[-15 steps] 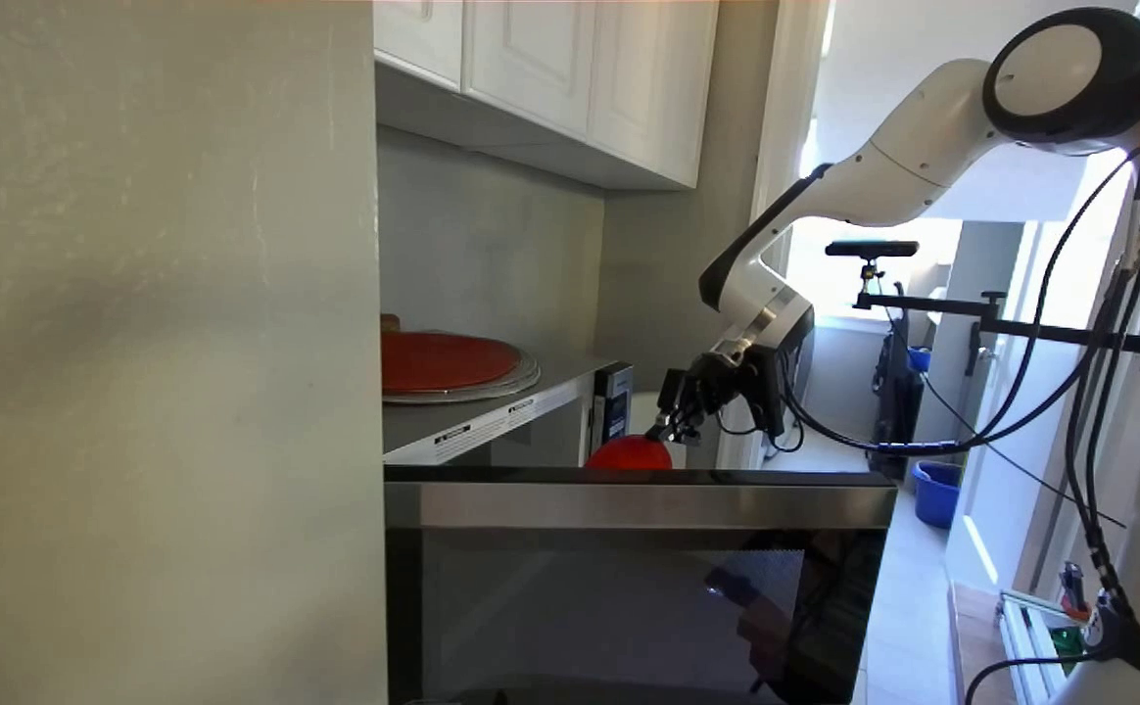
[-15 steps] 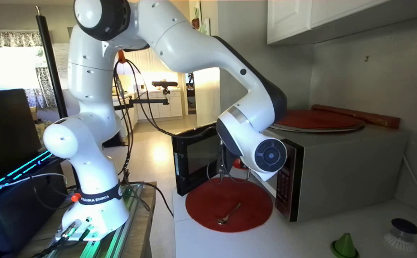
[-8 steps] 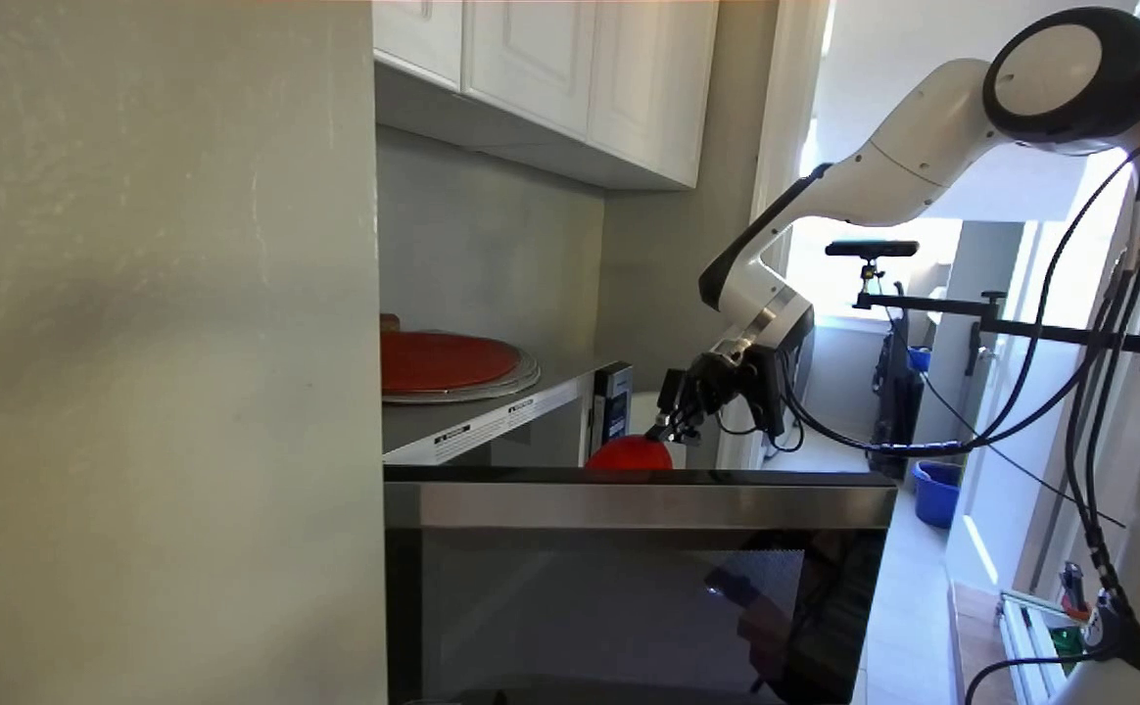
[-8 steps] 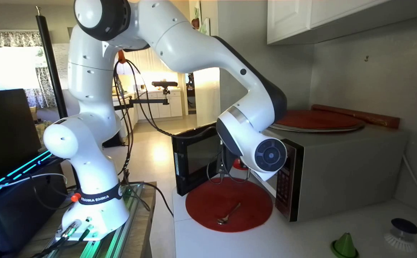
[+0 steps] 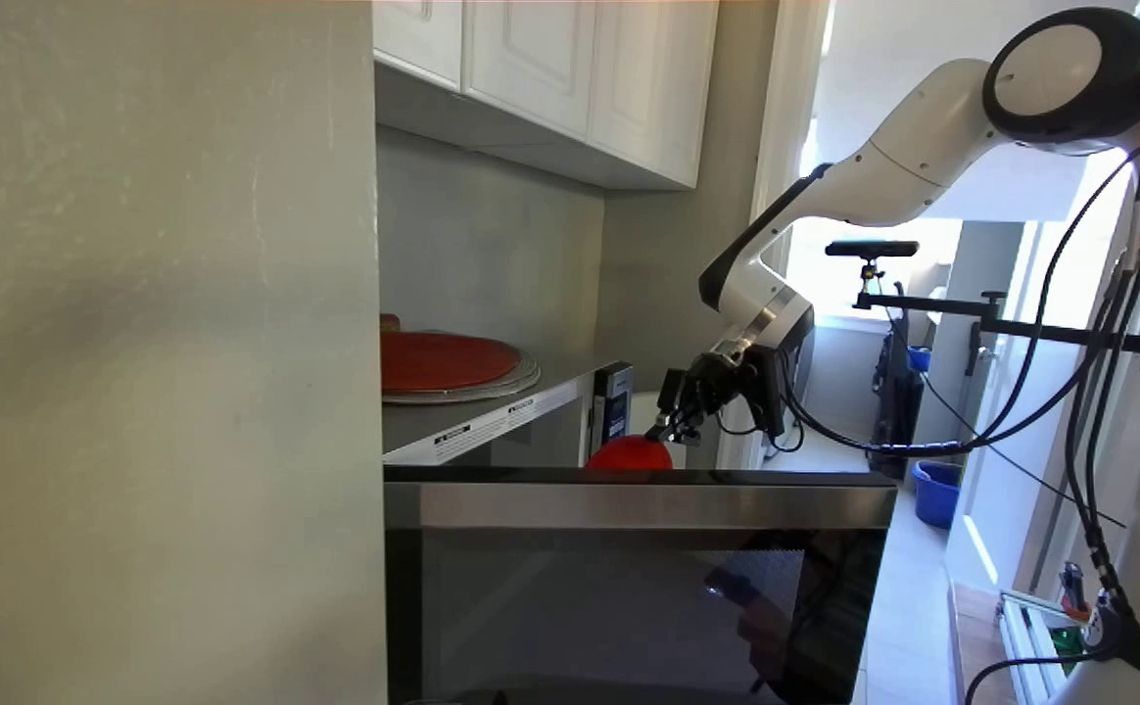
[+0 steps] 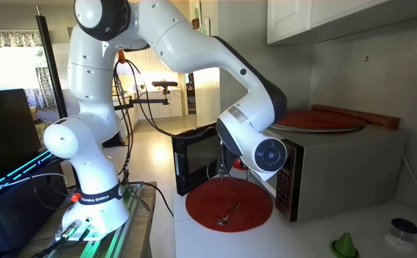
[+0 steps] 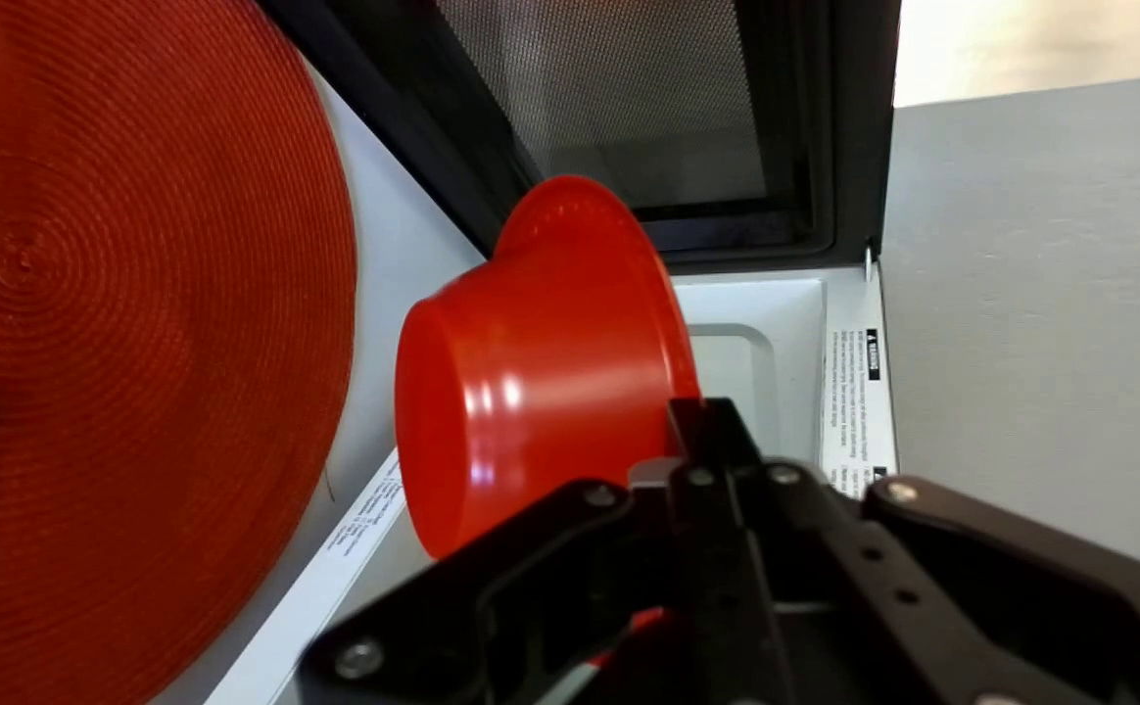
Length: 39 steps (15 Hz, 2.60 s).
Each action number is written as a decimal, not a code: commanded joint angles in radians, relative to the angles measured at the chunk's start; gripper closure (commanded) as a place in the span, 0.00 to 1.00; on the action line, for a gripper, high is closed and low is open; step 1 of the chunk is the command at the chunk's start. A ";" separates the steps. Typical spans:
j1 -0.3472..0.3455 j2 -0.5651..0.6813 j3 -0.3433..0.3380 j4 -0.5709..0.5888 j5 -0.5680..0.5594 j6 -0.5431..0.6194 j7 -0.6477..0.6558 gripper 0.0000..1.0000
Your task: Open the microwave oven the place the red bowl inside the oven.
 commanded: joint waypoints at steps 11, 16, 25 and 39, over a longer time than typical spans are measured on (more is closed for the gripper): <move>-0.029 0.029 -0.052 -0.006 0.006 0.054 -0.015 1.00; -0.065 0.064 -0.083 -0.004 0.019 0.129 -0.015 1.00; -0.118 0.152 -0.094 0.023 0.103 0.333 -0.091 1.00; -0.152 0.229 -0.112 0.036 0.134 0.432 -0.087 0.68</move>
